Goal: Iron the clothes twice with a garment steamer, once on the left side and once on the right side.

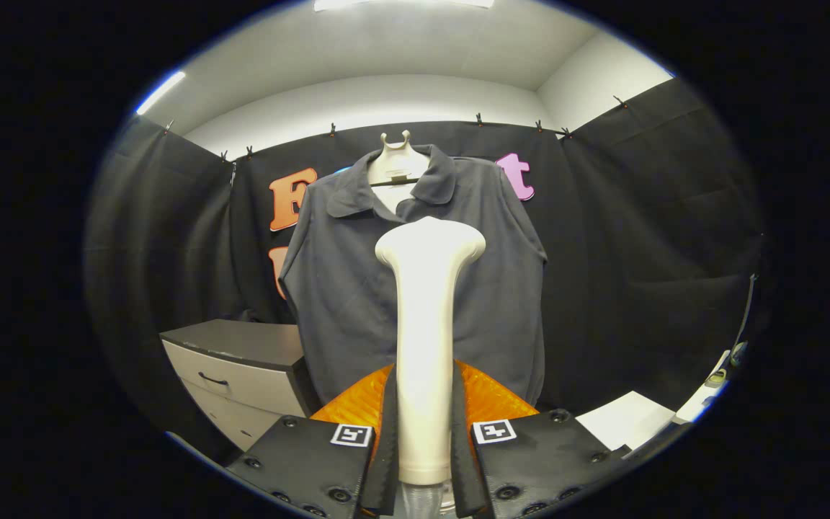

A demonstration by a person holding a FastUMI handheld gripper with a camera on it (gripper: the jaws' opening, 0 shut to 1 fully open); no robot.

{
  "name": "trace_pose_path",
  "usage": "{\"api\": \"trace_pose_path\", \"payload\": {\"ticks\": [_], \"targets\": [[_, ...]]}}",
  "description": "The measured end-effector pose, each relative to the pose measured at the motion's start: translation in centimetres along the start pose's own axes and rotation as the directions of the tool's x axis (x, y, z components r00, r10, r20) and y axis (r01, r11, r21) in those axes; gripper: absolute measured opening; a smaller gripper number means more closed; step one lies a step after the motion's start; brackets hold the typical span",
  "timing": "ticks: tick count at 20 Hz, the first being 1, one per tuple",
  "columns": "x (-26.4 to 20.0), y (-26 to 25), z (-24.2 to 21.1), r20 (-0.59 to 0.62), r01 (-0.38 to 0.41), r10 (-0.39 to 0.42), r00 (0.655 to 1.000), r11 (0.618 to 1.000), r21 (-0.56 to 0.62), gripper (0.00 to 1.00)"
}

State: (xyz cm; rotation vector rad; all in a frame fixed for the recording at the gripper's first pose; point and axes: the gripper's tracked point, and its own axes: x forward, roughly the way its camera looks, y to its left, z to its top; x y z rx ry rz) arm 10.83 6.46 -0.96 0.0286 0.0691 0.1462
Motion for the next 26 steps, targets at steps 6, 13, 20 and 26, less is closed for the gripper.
{"api": "trace_pose_path", "payload": {"ticks": [6,13,20,26], "targets": [[5.2,-4.2,2.6,0.054,0.063,-0.062,0.997,0.998,-0.01,0.37],[10.3,-5.5,2.8,0.025,0.061,-0.061,0.998,0.998,0.005,0.37],[12.1,-4.9,1.4,-0.01,0.043,-0.043,0.999,0.999,-0.003,0.37],[12.2,-5.2,0.5,-0.022,0.047,-0.047,0.999,0.999,-0.015,0.37]]}}
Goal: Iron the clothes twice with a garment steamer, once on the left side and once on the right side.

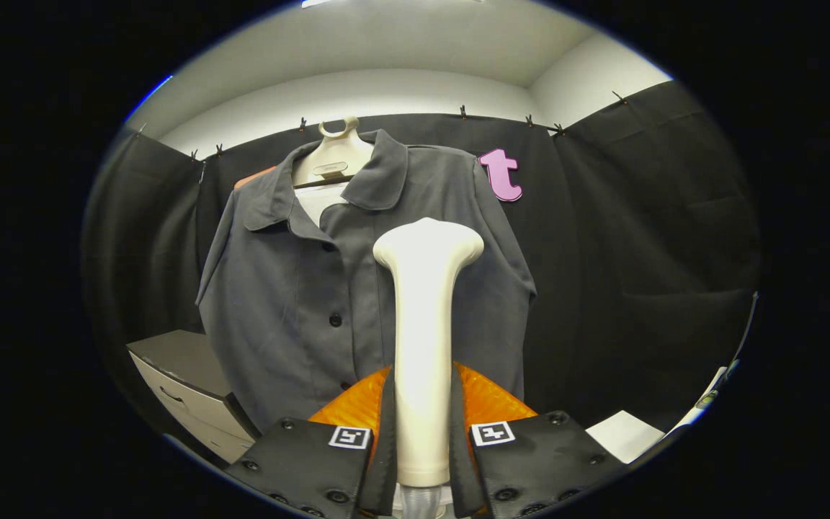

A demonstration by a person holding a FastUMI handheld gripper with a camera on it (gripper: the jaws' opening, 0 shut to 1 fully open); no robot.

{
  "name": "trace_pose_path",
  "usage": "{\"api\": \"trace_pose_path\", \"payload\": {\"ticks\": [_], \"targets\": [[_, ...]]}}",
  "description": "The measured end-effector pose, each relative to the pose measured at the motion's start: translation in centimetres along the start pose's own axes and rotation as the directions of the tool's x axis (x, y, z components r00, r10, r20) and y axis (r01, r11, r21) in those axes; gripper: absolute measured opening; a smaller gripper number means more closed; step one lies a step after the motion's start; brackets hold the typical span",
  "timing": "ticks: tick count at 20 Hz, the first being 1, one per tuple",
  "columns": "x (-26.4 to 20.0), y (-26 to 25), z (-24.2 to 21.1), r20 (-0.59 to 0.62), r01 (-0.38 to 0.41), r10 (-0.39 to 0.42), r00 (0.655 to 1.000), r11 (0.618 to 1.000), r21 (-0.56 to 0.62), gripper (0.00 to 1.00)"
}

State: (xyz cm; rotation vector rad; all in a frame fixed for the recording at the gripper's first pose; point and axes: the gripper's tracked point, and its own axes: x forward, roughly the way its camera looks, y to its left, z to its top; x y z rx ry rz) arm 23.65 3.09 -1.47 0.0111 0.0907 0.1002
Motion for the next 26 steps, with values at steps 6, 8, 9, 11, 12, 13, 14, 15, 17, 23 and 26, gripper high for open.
{"api": "trace_pose_path", "payload": {"ticks": [6,8,9,11,12,13,14,15,17,23,26], "targets": [[-0.6,-0.2,-1.9,-0.023,0.007,-0.007,1.0,1.0,-0.01,0.37],[-0.8,-0.1,-2.5,-0.03,0.007,-0.007,1.0,1.0,-0.009,0.37],[-0.8,0.0,-2.8,-0.034,0.006,-0.006,0.999,1.0,-0.008,0.37],[-1.0,0.1,-3.5,-0.044,0.001,-0.002,0.999,1.0,-0.006,0.37],[-1.2,0.1,-3.8,-0.05,0.0,0.0,0.999,1.0,-0.006,0.37],[-1.3,0.1,-4.2,-0.056,0.0,0.0,0.998,1.0,-0.007,0.37],[-1.5,0.0,-4.7,-0.061,0.001,-0.002,0.998,1.0,-0.01,0.37],[-1.6,-0.1,-5.0,-0.066,0.002,-0.003,0.998,1.0,-0.014,0.37],[-1.7,-0.1,-5.9,-0.079,0.002,-0.003,0.997,1.0,-0.019,0.37],[-2.7,-0.3,-8.5,-0.111,-0.002,0.0,0.994,1.0,-0.021,0.37],[-3.1,-0.4,-9.9,-0.131,0.0,-0.002,0.991,1.0,-0.013,0.37]]}}
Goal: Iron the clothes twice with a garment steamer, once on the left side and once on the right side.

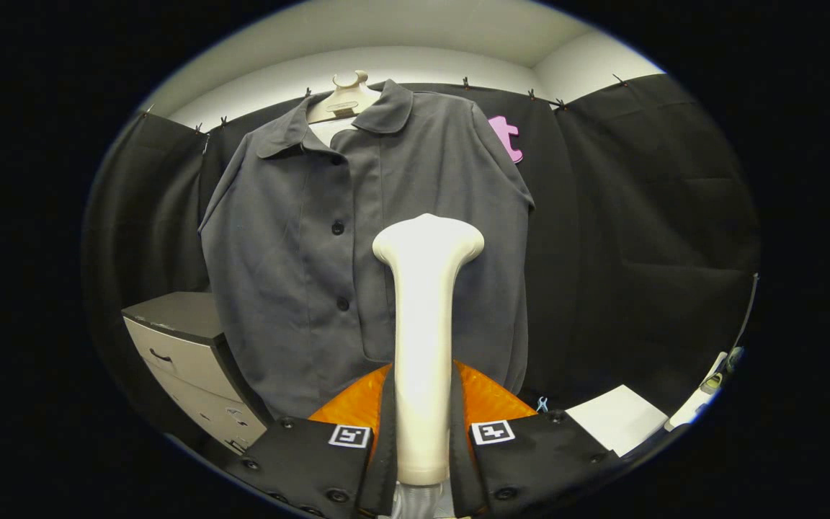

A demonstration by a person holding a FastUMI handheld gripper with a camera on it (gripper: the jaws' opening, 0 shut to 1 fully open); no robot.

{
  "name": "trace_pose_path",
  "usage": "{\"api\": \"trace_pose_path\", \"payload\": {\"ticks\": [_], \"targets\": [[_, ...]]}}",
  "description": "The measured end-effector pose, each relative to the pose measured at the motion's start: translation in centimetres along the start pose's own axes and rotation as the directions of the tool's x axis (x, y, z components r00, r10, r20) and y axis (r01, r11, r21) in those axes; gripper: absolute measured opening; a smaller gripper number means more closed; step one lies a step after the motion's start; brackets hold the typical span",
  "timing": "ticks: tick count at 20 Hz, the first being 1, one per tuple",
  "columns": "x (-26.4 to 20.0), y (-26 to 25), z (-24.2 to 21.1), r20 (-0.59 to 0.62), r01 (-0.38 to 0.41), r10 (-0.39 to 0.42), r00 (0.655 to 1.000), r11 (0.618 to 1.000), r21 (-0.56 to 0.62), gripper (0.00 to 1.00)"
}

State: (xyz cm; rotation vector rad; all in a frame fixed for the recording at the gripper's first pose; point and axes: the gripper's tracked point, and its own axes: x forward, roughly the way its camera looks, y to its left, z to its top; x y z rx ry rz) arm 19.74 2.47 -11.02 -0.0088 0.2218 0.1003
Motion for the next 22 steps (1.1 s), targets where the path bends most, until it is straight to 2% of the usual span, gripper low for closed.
{"api": "trace_pose_path", "payload": {"ticks": [22], "targets": [[-2.1,-1.4,-11.5,-0.158,0.02,-0.016,0.987,0.999,0.025,0.38]]}}
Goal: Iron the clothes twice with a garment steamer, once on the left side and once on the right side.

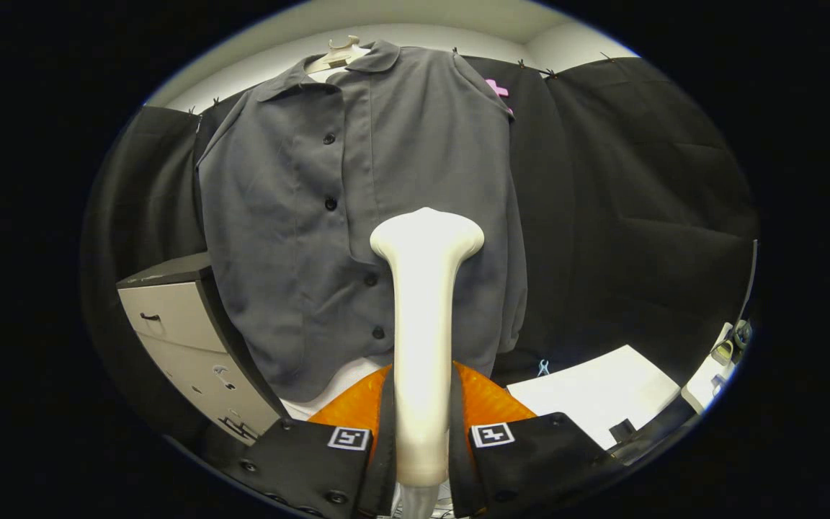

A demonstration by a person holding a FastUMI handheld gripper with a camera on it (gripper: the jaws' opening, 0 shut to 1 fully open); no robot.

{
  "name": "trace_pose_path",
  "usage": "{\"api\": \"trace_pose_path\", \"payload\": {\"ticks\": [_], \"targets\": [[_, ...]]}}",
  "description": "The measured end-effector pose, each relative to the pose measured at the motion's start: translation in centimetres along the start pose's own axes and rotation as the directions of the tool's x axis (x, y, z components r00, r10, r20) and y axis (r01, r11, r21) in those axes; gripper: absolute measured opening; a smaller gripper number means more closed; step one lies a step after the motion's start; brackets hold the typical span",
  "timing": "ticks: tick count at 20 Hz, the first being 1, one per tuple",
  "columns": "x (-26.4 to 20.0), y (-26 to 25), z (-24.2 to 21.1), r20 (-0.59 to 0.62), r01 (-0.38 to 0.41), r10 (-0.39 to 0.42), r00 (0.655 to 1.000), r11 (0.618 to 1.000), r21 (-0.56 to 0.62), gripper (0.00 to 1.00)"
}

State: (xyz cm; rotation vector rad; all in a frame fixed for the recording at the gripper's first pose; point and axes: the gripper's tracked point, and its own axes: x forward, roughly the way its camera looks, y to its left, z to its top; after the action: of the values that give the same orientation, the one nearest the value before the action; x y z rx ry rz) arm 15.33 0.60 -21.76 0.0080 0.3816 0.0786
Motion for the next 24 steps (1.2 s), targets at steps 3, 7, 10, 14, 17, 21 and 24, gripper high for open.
{"api": "trace_pose_path", "payload": {"ticks": [3,7,10,14,17,21,24], "targets": [[0.1,-0.5,-1.8,-0.026,0.01,-0.01,1.0,1.0,0.0,0.37],[0.1,-0.9,-4.5,-0.068,0.018,-0.017,0.998,1.0,0.011,0.38],[0.0,-1.4,-6.8,-0.108,0.029,-0.027,0.994,0.999,0.02,0.37],[0.2,-1.8,-8.9,-0.135,0.023,-0.021,0.991,1.0,0.013,0.38],[-0.2,-1.9,-8.9,-0.139,0.023,-0.022,0.99,1.0,0.004,0.37],[-2.2,-1.5,-7.5,-0.112,0.022,-0.02,0.994,1.0,0.019,0.37],[-4.9,-0.7,-5.7,-0.071,0.011,-0.009,0.997,1.0,0.019,0.37]]}}
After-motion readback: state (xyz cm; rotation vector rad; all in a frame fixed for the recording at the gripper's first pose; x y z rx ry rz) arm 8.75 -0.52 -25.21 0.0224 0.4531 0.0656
